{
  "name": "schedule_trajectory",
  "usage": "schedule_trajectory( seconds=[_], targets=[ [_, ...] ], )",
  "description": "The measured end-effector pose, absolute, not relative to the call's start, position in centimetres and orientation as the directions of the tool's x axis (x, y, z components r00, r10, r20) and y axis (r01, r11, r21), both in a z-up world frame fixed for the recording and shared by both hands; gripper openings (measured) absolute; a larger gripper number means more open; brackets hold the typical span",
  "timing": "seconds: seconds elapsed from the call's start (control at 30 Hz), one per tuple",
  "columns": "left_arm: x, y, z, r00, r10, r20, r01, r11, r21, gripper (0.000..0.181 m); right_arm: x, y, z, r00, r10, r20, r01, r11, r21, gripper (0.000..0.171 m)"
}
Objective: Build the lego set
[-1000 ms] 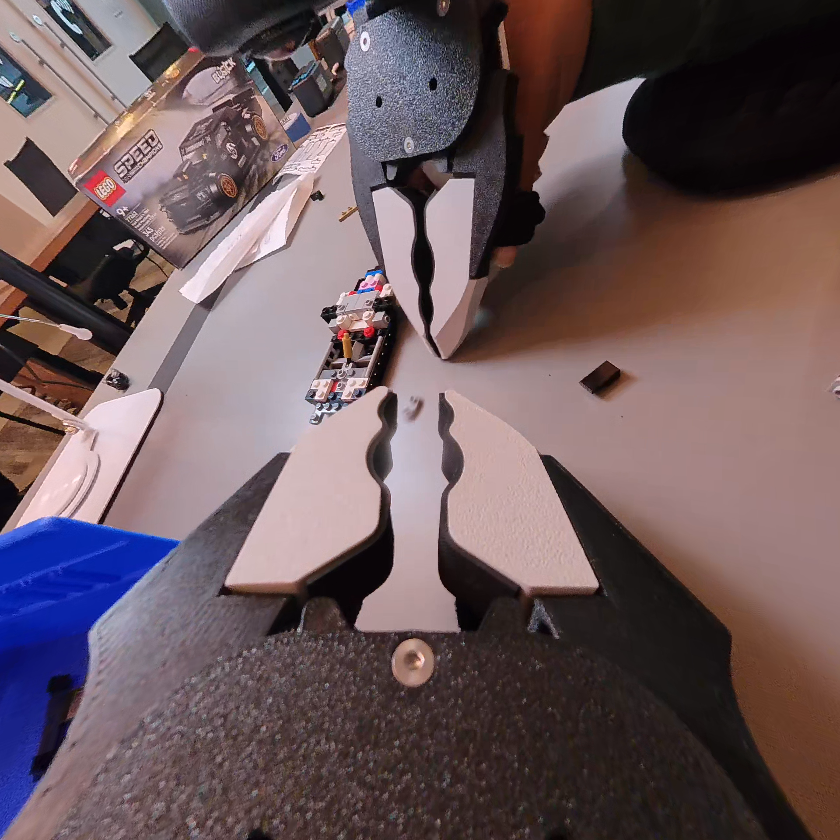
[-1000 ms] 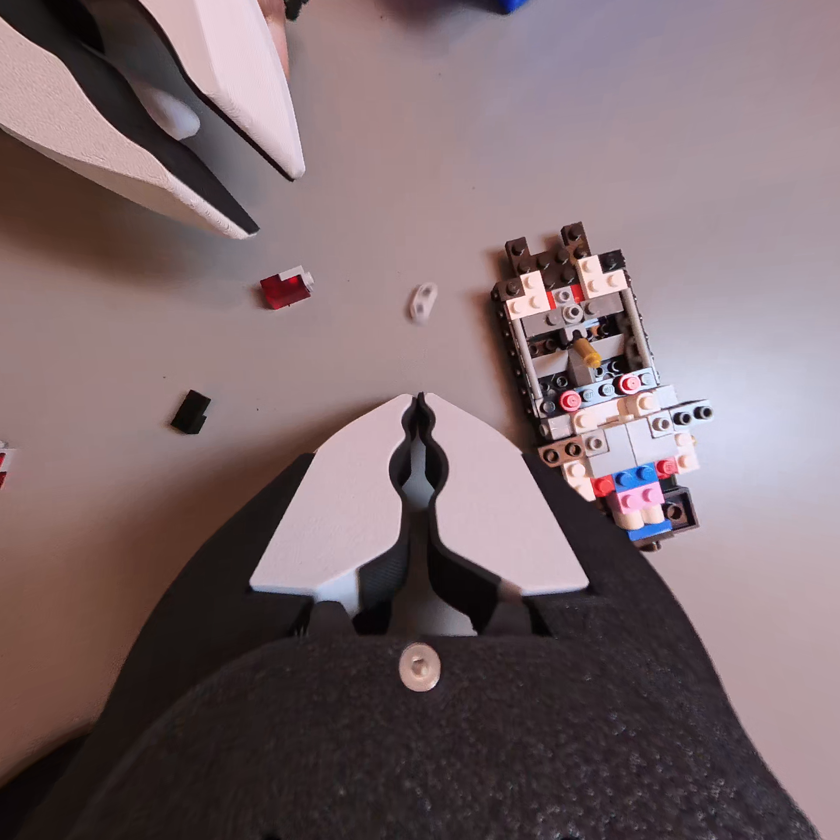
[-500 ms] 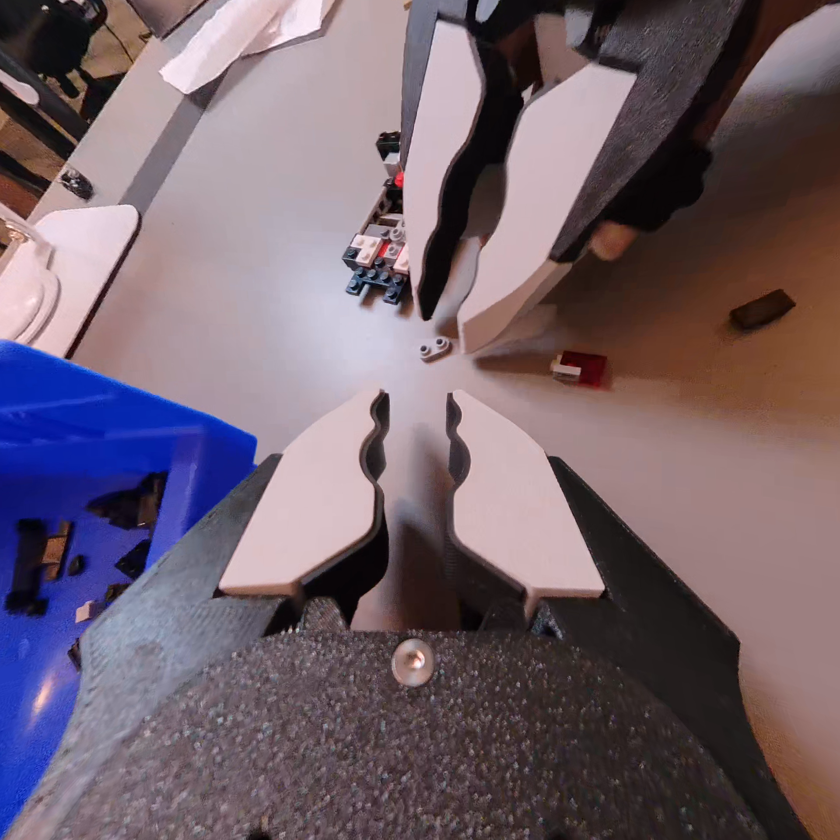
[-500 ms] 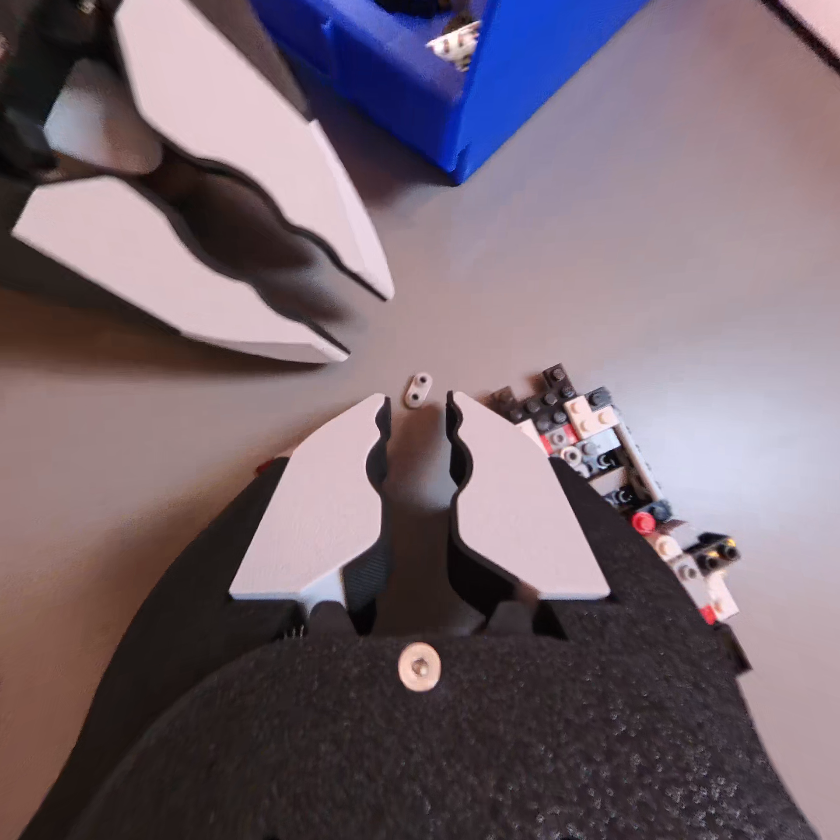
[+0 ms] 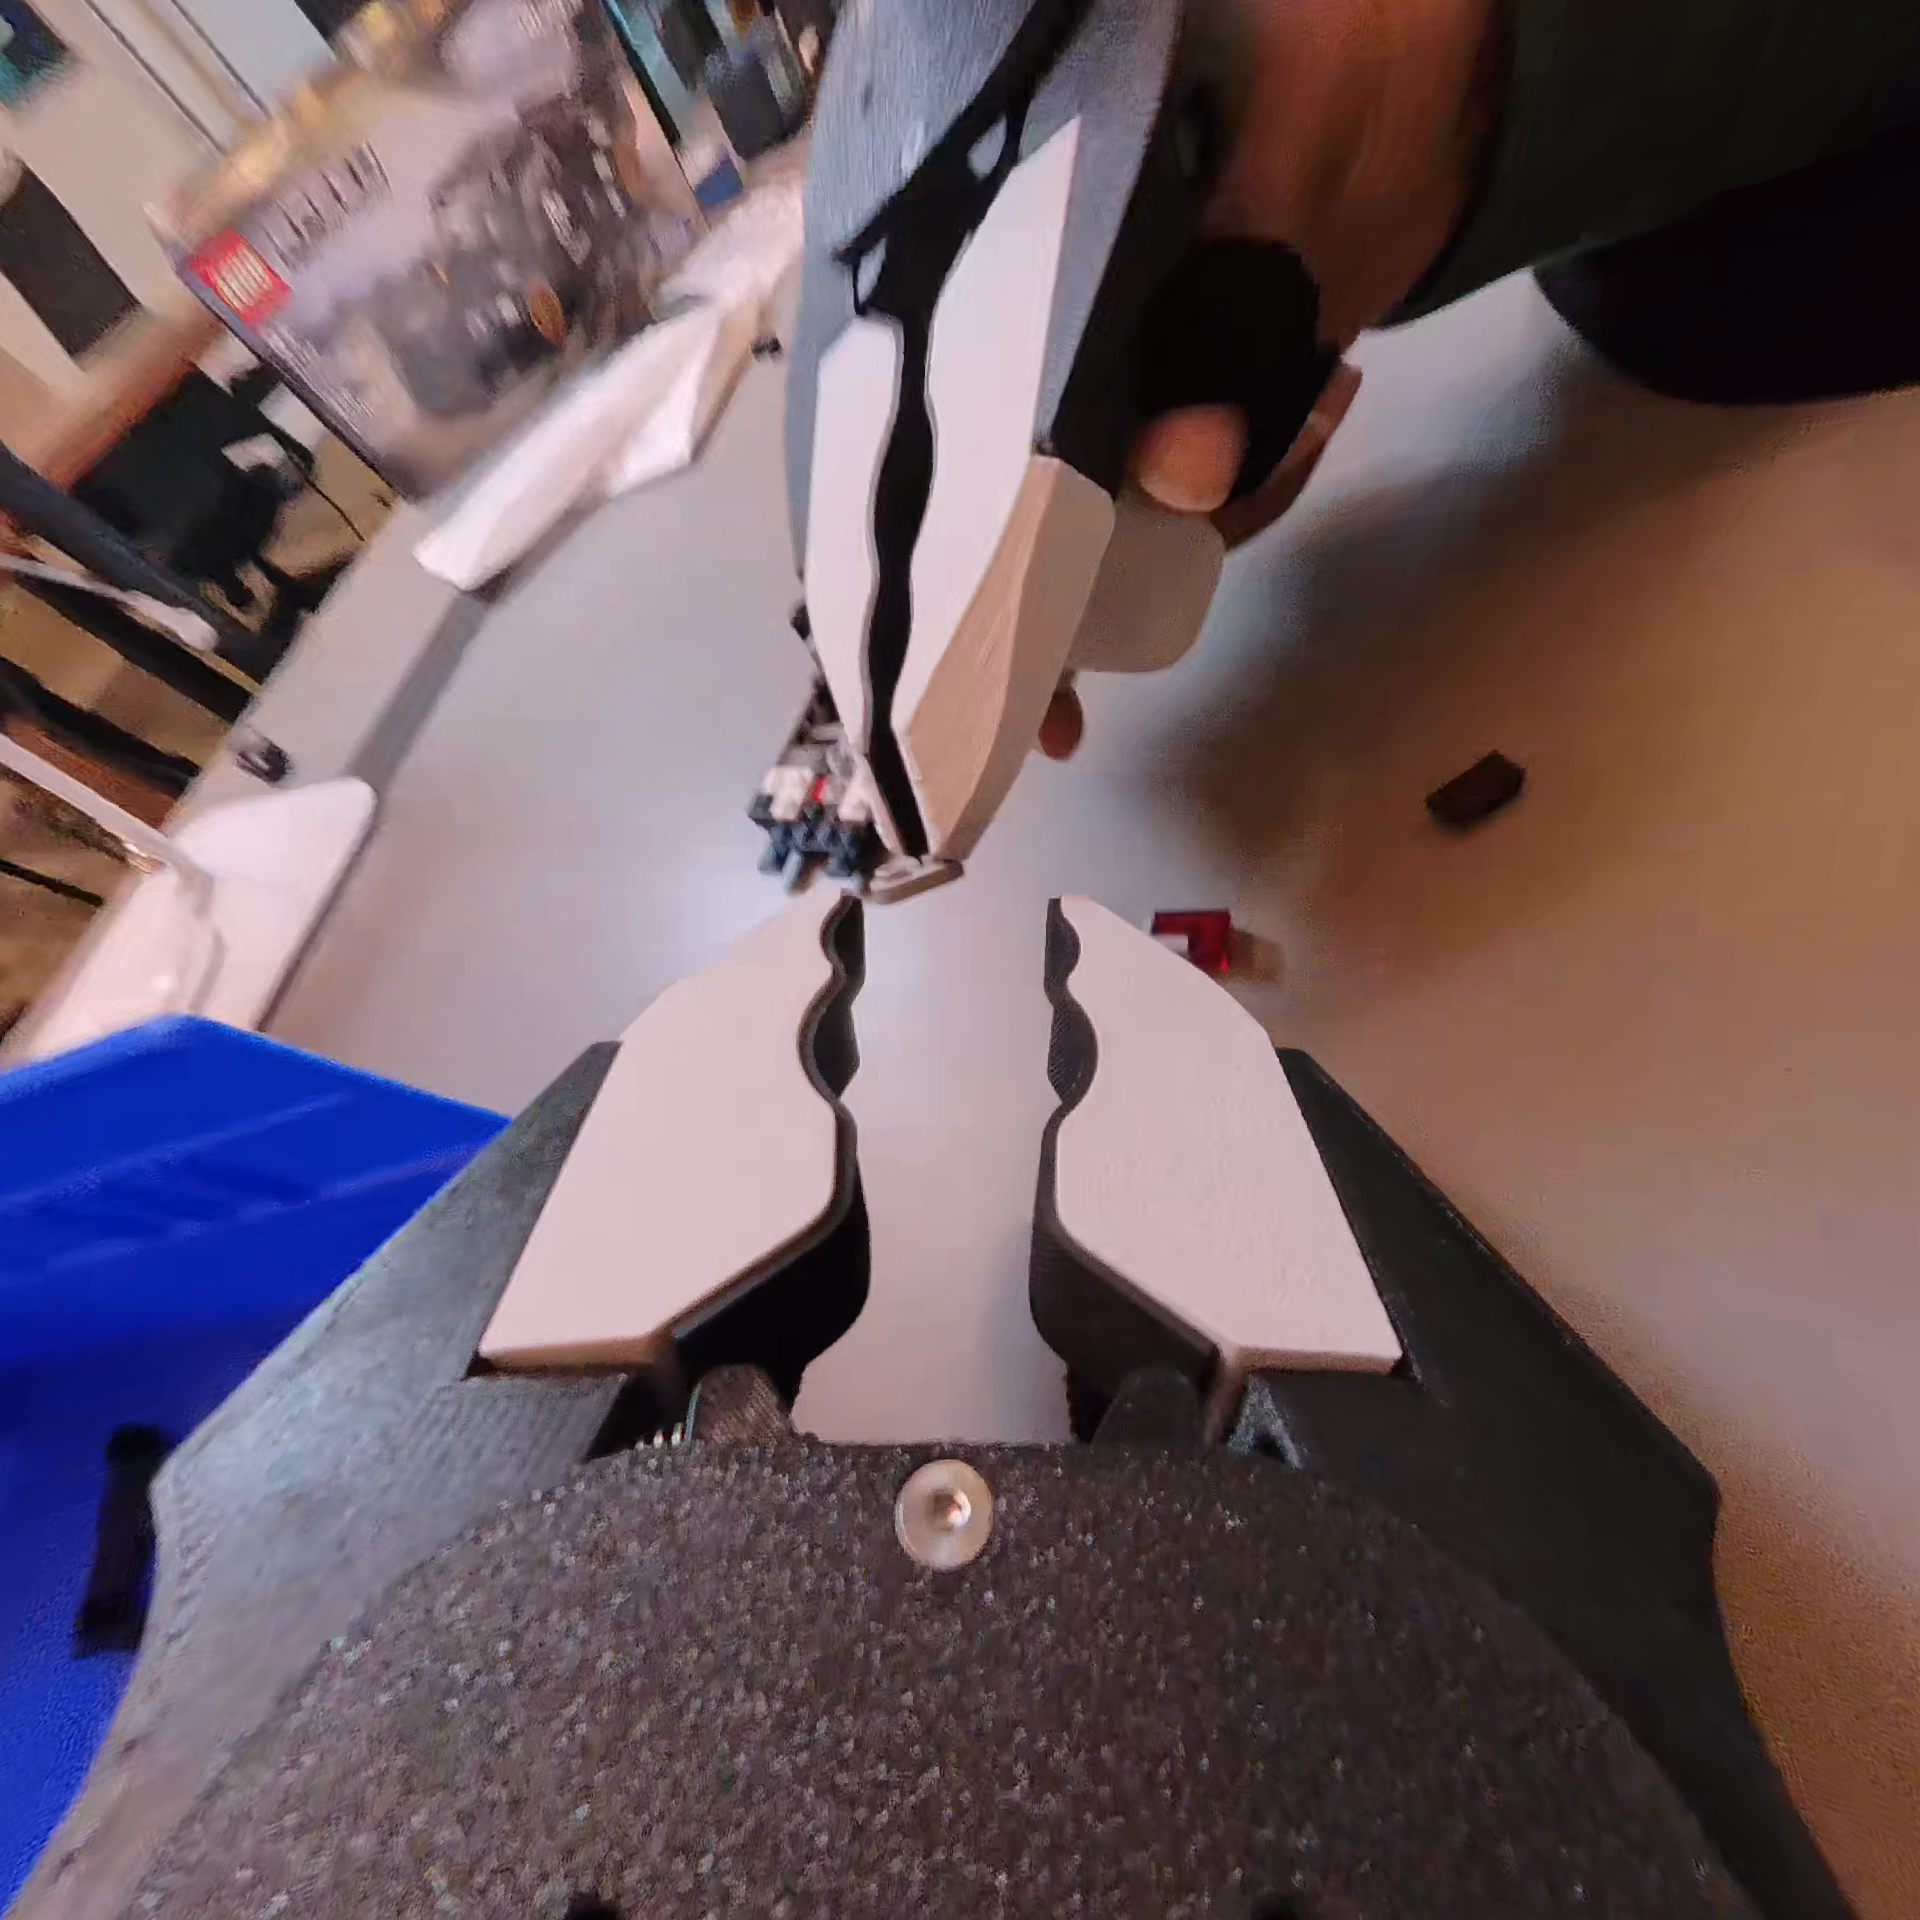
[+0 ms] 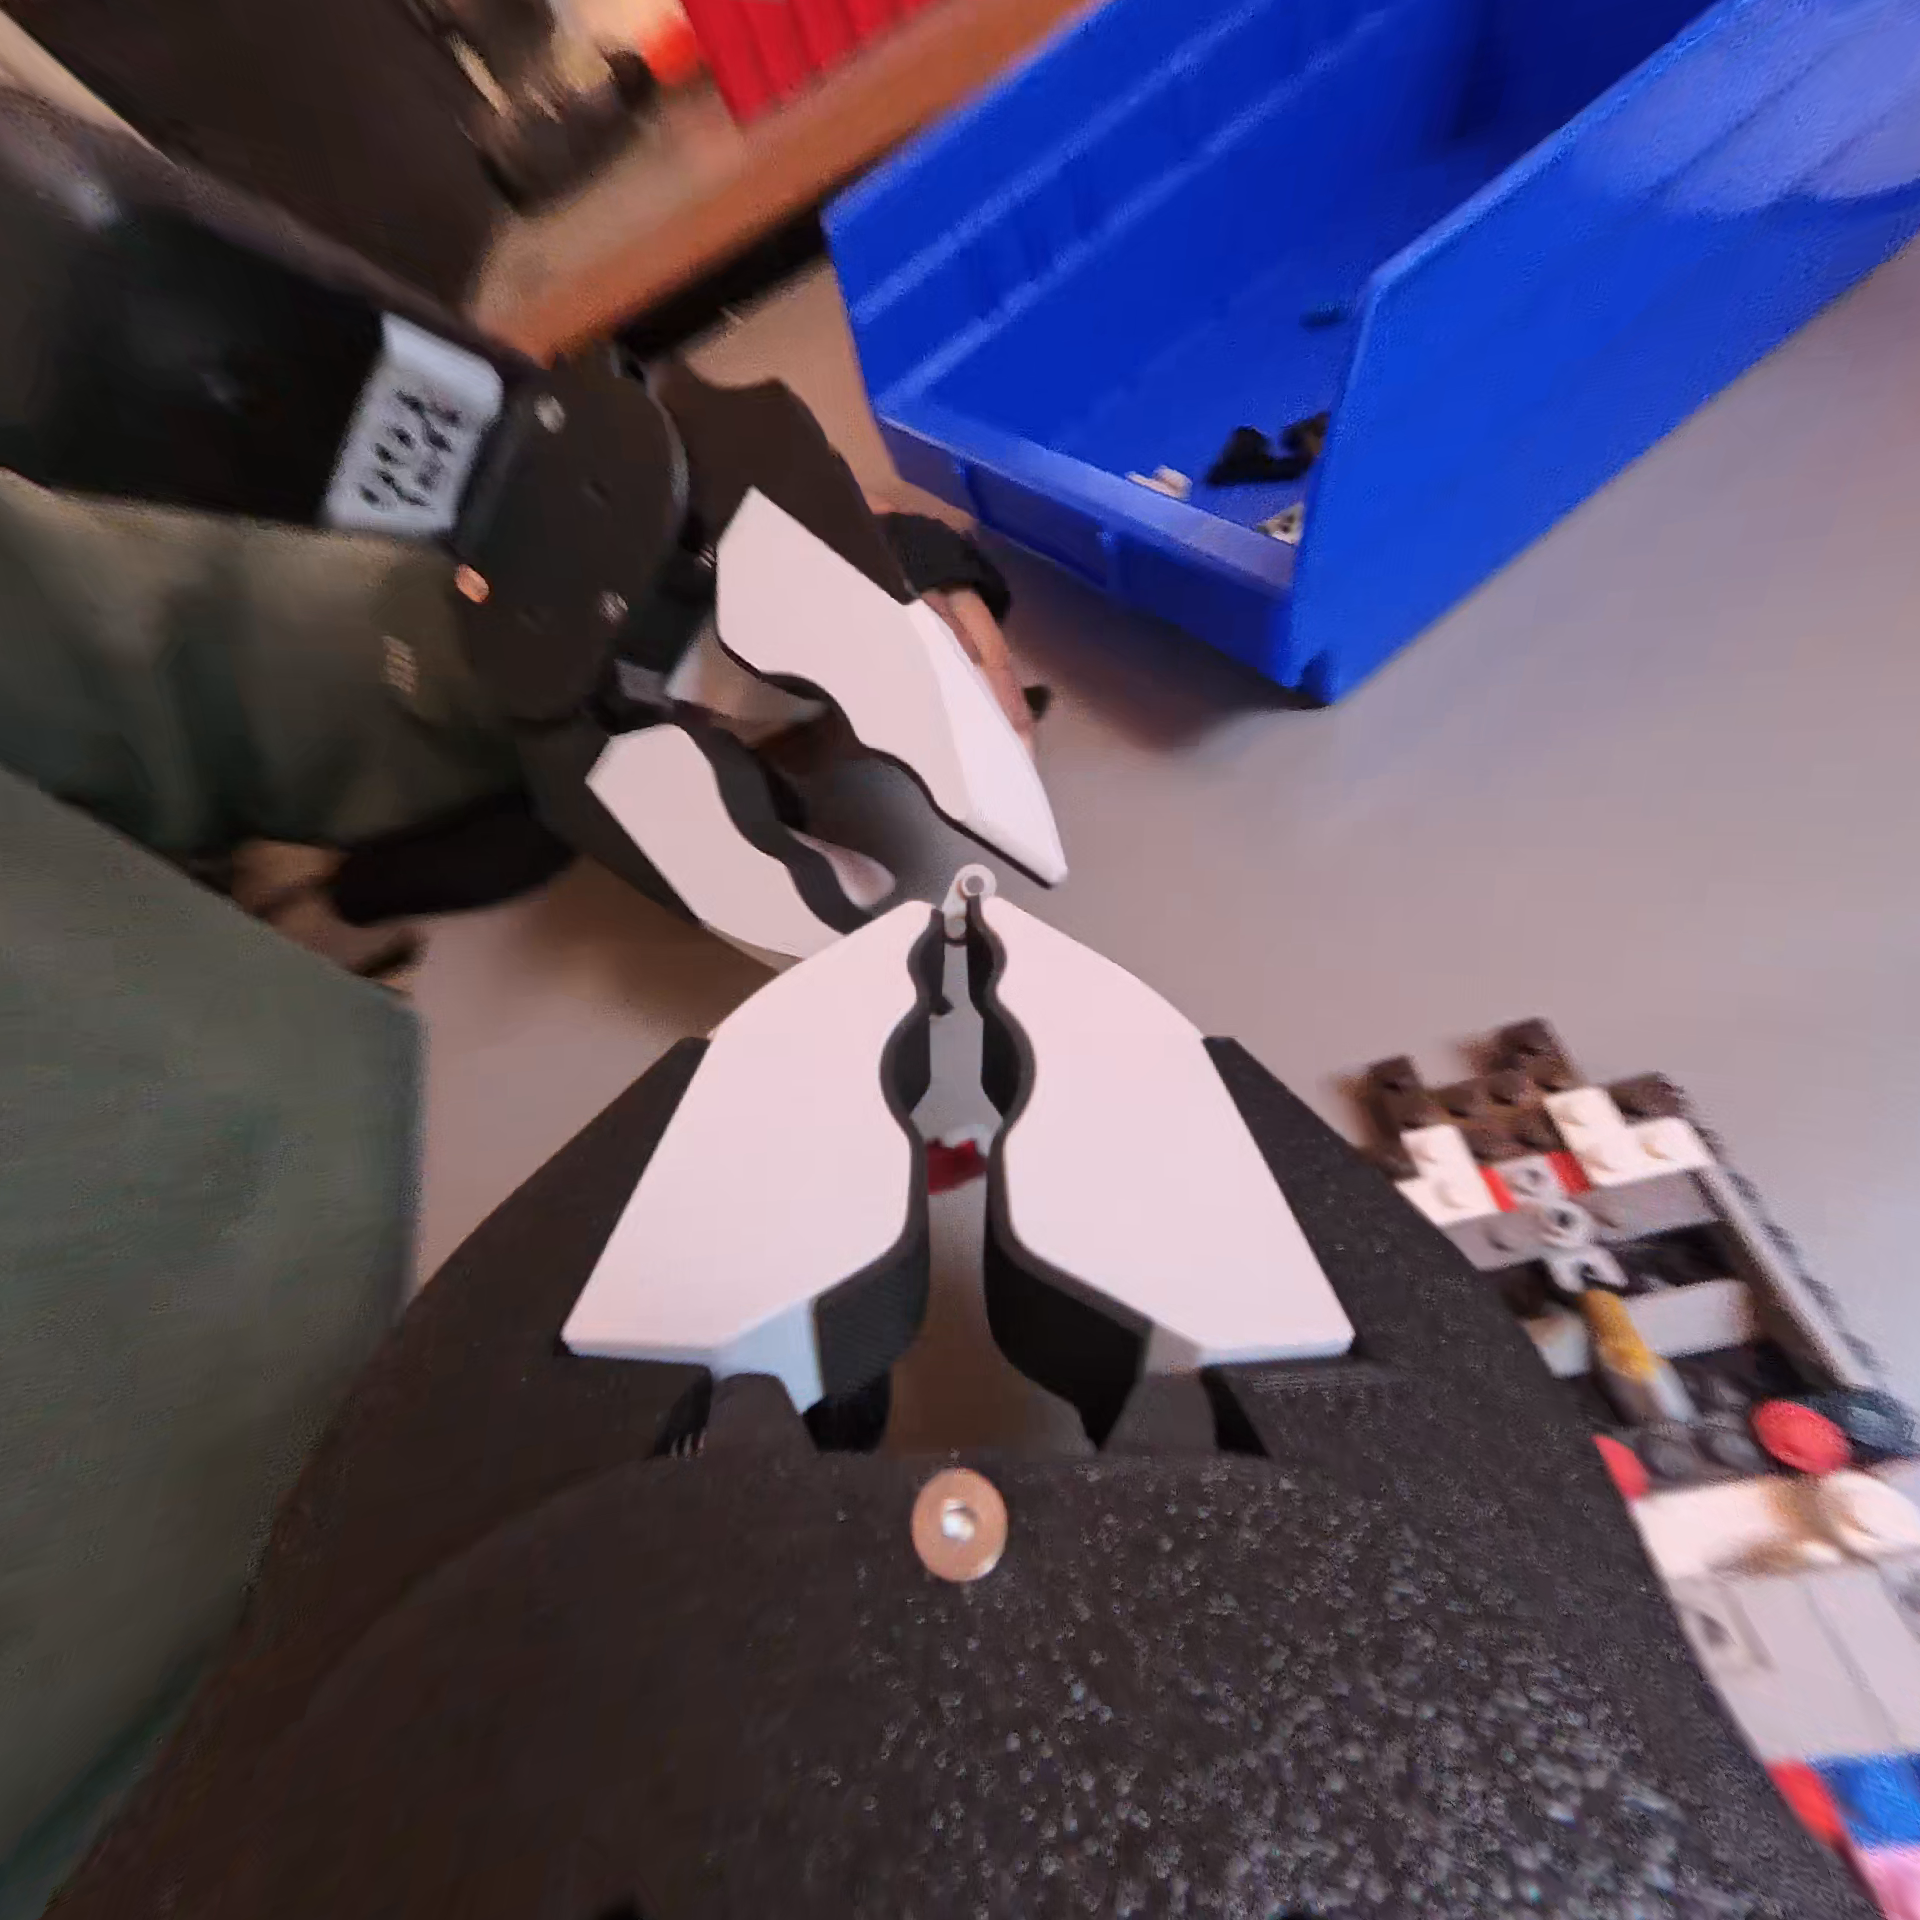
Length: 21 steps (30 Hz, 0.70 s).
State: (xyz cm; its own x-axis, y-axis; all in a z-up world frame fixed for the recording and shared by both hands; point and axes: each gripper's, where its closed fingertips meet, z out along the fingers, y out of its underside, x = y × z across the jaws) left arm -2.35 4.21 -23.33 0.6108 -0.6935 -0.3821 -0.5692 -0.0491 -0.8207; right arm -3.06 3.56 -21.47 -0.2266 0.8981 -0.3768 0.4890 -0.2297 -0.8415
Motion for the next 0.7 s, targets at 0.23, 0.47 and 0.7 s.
schedule_trajectory(
  seconds=[0.23, 0.47, 0.7],
  targets=[
    [-1.9, 3.9, -21.1, 0.585, -0.626, -0.516, -0.596, 0.1, -0.797, 0.016, -2.9, 2.7, -20.5, -0.268, 0.792, -0.549, 0.478, -0.385, -0.79, 0.004],
    [-4.8, 5.6, -19.4, 0.673, -0.484, -0.559, -0.608, 0.069, -0.791, 0.016, -2.6, 4.3, -18.8, -0.251, 0.79, -0.56, 0.391, -0.446, -0.805, 0.014],
    [-19.0, 9.4, -20.1, 0.973, 0.019, -0.228, -0.199, -0.422, -0.885, 0.052, -1.8, 5.9, -18.2, -0.194, 0.875, -0.444, 0.365, -0.356, -0.861, 0.016]
  ],
)
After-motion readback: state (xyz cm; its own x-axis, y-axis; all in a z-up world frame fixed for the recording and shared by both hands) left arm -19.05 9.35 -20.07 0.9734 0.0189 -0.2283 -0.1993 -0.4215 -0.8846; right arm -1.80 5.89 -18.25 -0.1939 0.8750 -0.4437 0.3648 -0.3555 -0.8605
